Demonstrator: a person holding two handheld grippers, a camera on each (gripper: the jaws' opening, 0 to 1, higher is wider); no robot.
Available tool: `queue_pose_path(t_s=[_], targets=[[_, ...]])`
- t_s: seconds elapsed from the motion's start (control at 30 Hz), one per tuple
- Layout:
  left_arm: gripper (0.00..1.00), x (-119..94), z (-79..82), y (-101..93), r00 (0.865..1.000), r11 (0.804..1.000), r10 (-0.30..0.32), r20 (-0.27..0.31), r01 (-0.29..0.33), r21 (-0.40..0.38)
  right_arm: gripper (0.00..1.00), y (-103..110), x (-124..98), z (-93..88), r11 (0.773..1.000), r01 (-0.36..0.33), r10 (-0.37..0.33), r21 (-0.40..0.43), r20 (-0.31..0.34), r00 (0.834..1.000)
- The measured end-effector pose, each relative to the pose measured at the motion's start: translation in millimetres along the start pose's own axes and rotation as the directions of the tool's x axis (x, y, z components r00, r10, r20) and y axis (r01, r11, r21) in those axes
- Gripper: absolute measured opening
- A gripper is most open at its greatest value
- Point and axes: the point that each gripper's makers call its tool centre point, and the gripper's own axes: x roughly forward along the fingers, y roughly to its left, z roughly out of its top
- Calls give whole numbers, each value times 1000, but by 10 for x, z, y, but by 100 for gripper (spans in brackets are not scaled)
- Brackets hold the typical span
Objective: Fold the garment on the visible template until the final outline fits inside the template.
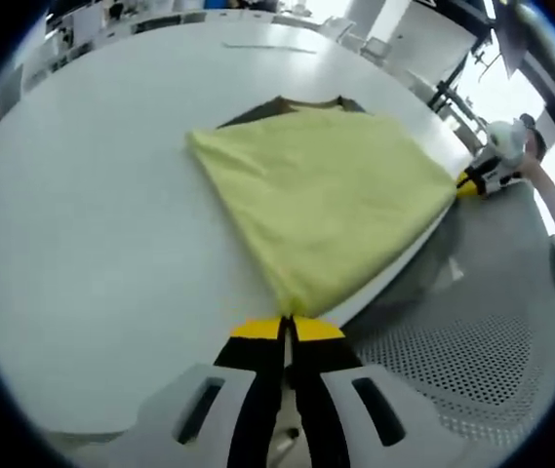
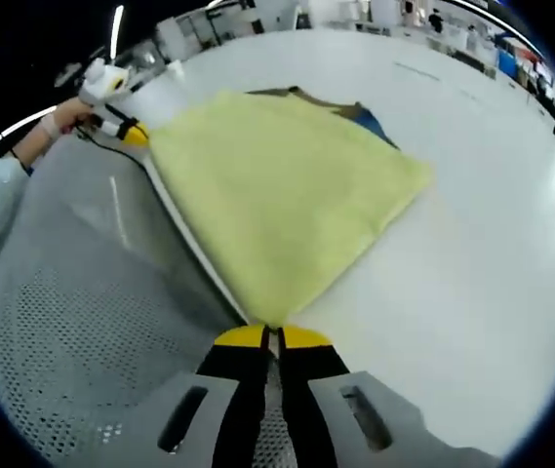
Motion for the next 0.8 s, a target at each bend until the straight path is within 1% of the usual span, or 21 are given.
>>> queue_pose_path(t_s=[0.1,0.13,0.2,0.27,0.4,0.43,0.53,0.63,0.67,0.73,0.77,0.8], targets=[[0,-12,12,2,1000,1000,5,3,-5,1,3,-17,-56,42,1000,1,-1,-1,6,1000],[0,-20,25,16,1000,1000,15,7,-15,3,3,-31,-74,63,1000,9,-9,-8,10,1000],[0,-43,54,13,1000,1000,14,8,-14,6,3,-97,-130,150,999,42,-41,-32,29,999],[0,-81,110,17,1000,1000,15,8,-16,19,3,-141,-193,257,997,62,-60,-52,43,997],[0,-194,313,13,999,998,23,40,-26,61,2,-224,-331,511,986,114,-105,-120,79,991],[0,-220,356,9,999,996,27,46,-31,78,2,-250,-379,591,981,132,-120,-145,94,988],[0,-265,370,-30,999,993,26,30,-30,114,2,-260,-490,702,975,152,-135,-162,113,984],[0,-275,281,-57,1000,992,18,5,-19,123,2,-198,-520,660,973,142,-126,-184,97,987],[0,-264,215,-63,1000,993,14,-12,-12,117,2,-152,-506,605,973,130,-116,-189,82,990],[0,-240,139,-69,1000,993,13,-25,-10,114,2,-77,-463,495,977,103,-94,-187,56,994],[0,-224,104,-72,999,994,12,-32,-8,109,2,-32,-423,402,981,82,-77,-176,37,996],[0,-201,57,-87,999,995,6,-42,-2,101,2,-23,-393,341,983,77,-74,-164,28,997]])
